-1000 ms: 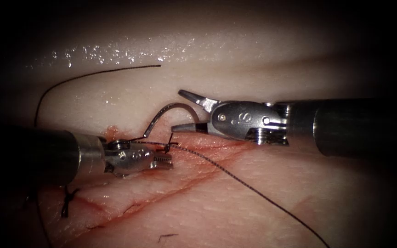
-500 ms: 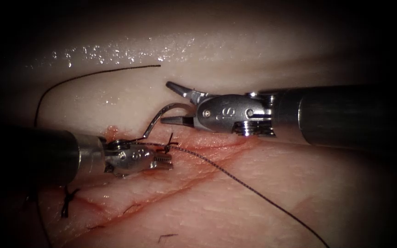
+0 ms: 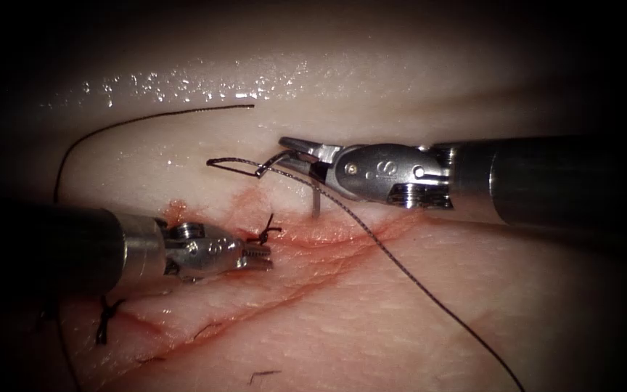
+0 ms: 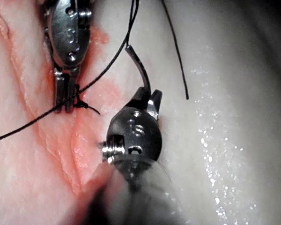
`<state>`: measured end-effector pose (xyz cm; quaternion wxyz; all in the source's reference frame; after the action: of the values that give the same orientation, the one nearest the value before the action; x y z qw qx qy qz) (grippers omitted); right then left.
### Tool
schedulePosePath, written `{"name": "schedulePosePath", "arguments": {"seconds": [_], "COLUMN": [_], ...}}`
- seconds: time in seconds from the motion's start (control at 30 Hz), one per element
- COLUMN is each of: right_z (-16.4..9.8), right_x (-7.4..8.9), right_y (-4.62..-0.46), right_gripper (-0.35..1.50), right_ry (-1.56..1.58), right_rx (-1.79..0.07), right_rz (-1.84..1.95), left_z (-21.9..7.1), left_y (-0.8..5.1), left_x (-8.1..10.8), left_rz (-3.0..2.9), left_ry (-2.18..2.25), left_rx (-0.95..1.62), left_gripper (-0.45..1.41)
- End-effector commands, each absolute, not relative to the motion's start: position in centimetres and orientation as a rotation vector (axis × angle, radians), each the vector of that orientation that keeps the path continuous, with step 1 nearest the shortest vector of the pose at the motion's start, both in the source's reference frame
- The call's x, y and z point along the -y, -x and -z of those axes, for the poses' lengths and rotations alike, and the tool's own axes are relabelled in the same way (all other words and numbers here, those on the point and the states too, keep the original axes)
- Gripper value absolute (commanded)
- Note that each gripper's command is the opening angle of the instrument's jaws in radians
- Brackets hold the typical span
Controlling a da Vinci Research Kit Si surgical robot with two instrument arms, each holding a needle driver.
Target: Wound Closure
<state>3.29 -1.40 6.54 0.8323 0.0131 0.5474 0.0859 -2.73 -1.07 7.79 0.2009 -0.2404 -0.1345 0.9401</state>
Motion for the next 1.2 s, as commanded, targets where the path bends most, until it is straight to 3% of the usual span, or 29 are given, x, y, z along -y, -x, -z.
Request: {"name": "schedulePosePath", "arguments": {"seconds": [0.03,0.5,0.67,1.2], "right_z": [-6.67,-6.99,-7.0,-6.95], "right_x": [1.43,1.74,1.8,2.05], "right_y": [-3.34,-3.23,-3.24,-3.32], "right_gripper": [-0.35,-0.35,-0.35,-0.35], "right_ry": [-0.058,-0.59,-0.846,-1.185], "right_rx": [-1.176,-1.281,-1.253,-1.166], "right_rz": [-0.216,-0.701,-0.915,-1.18], "left_z": [-7.85,-7.83,-7.83,-7.84], "left_y": [2.79,2.78,2.78,2.78], "left_x": [1.08,1.07,1.07,1.07], "left_rz": [-2.627,-2.627,-2.627,-2.627], "left_ry": [0.673,0.675,0.675,0.674], "left_rx": [0.377,0.381,0.381,0.38], "left_gripper": [0.19,0.19,0.19,0.19]}}
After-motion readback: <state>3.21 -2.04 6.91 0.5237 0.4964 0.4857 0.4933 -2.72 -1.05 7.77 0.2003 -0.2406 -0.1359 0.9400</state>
